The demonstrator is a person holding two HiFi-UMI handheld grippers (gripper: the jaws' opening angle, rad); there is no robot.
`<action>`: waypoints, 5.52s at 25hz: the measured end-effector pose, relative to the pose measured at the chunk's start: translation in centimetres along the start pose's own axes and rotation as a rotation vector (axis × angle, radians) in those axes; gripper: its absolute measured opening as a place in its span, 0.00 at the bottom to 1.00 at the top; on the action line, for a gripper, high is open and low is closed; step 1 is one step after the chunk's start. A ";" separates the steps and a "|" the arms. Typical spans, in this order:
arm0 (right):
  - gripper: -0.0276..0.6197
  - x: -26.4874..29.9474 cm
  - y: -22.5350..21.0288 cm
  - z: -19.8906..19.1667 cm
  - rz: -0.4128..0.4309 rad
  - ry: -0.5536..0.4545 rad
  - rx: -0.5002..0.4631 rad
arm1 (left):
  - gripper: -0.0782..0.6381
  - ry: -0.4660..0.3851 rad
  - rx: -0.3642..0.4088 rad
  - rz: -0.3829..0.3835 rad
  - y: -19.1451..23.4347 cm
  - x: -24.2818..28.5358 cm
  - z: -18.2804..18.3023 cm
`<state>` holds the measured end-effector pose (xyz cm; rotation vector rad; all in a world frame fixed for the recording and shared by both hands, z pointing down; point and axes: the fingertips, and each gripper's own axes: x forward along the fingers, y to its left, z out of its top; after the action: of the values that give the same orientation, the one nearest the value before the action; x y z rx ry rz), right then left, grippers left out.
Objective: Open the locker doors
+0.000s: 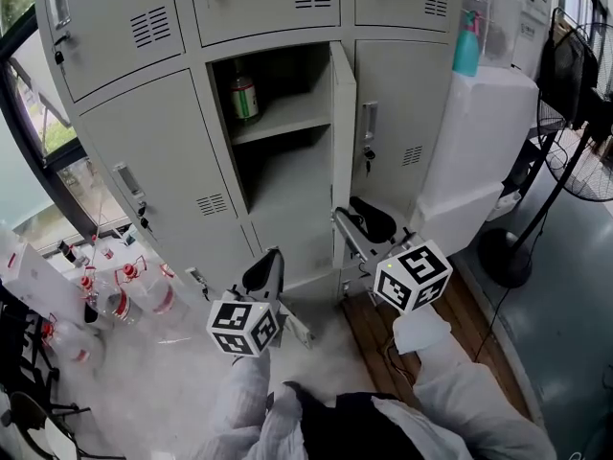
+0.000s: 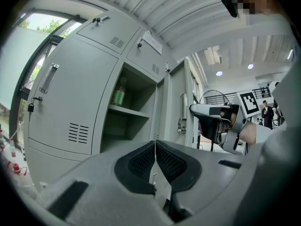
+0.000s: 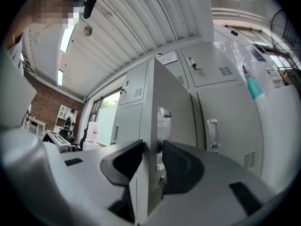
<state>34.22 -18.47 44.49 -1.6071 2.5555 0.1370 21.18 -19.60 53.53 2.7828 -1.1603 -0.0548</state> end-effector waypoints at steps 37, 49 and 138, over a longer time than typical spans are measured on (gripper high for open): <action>0.16 -8.6 -16.5 0.1 -0.293 0.025 -0.020 | 0.13 0.027 -0.026 0.084 -3.0 -1.1 -3.6; 0.16 -8.7 -16.3 0.0 -0.315 0.032 -0.040 | 0.12 0.026 -0.019 0.080 -3.5 -1.6 -3.4; 0.30 46.4 30.1 38.5 0.299 -0.047 0.023 | 0.13 -0.339 0.401 0.254 33.2 -15.3 50.3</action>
<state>-10.77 -41.39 -0.11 -1.1900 2.7322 0.1685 -17.15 -37.03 7.75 3.0133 -1.7755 -0.3129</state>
